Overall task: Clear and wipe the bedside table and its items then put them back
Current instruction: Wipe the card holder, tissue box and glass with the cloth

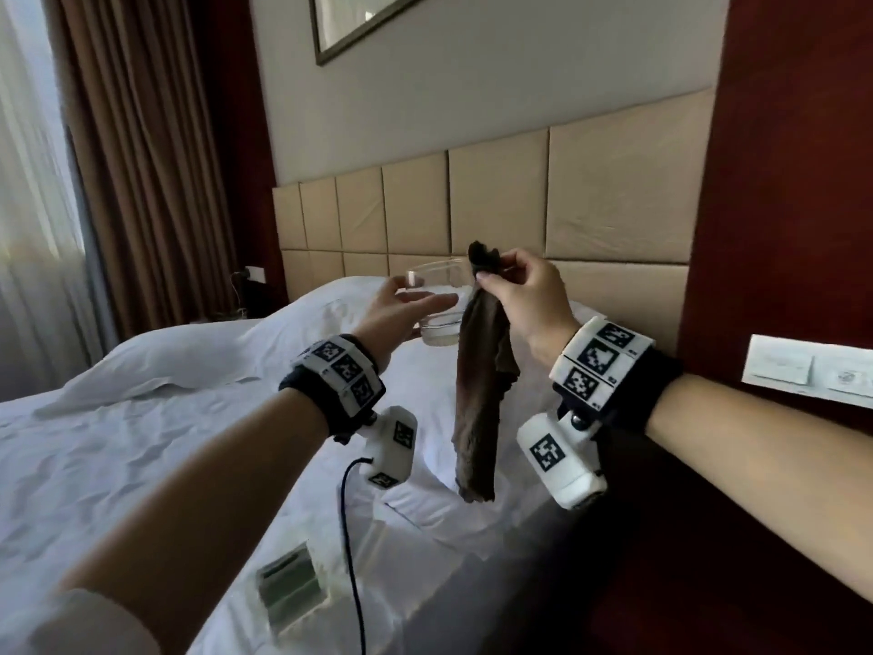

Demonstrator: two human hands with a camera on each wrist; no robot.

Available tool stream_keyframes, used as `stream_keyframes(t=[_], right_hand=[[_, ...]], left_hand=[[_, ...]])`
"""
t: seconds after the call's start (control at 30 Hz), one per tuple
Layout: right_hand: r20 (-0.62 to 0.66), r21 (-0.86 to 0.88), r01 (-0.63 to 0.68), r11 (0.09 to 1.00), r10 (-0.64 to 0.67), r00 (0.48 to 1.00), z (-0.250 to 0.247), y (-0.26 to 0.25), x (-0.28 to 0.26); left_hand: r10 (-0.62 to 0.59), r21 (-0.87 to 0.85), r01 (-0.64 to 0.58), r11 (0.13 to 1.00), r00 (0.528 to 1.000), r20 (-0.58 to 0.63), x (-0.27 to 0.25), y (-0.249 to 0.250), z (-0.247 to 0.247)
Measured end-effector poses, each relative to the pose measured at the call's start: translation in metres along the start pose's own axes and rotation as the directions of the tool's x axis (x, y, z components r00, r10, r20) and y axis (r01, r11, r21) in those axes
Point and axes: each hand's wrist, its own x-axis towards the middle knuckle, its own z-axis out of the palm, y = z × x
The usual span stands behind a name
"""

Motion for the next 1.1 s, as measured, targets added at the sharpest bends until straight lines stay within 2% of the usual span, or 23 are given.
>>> stream_keyframes(t=[0.2, 0.3, 0.43, 0.53, 0.6, 0.73, 0.83, 0.97, 1.1], right_hand=[[-0.179, -0.113, 0.015, 0.993, -0.035, 0.983, -0.063, 0.006, 0.013], [-0.263, -0.196, 0.017, 0.98, -0.069, 0.962, -0.091, 0.006, 0.017], [-0.348, -0.276, -0.004, 0.961, -0.097, 0.932, -0.128, 0.006, 0.021], [-0.339, -0.281, -0.015, 0.959, -0.085, 0.937, -0.146, 0.005, 0.024], [-0.33, -0.247, -0.011, 0.969, -0.073, 0.941, -0.151, 0.003, 0.025], [-0.3, -0.188, 0.019, 0.982, -0.075, 0.951, -0.151, -0.003, 0.023], [-0.249, -0.233, 0.059, 0.971, -0.118, 0.961, -0.142, -0.009, 0.022], [-0.314, -0.256, 0.06, 0.965, -0.142, 0.939, -0.141, -0.006, 0.034], [-0.347, -0.293, -0.001, 0.956, -0.106, 0.932, -0.149, 0.0, 0.04]], left_hand=[[0.061, -0.086, -0.046, 0.995, 0.981, 0.183, 0.019, 0.008, 0.076], [0.091, -0.132, -0.056, 0.99, 0.957, 0.276, 0.022, 0.012, 0.105], [0.149, -0.202, -0.068, 0.977, 0.896, 0.419, 0.02, 0.019, 0.133], [0.183, -0.237, -0.068, 0.969, 0.841, 0.509, 0.017, 0.024, 0.146], [0.195, -0.255, -0.067, 0.965, 0.832, 0.52, 0.017, 0.026, 0.15], [0.189, -0.275, -0.065, 0.959, 0.872, 0.451, 0.025, 0.03, 0.153], [0.172, -0.274, -0.053, 0.96, 0.886, 0.431, 0.034, 0.033, 0.153], [0.158, -0.257, -0.033, 0.966, 0.862, 0.481, 0.041, 0.033, 0.153], [0.167, -0.252, -0.026, 0.967, 0.814, 0.557, 0.043, 0.033, 0.148]])
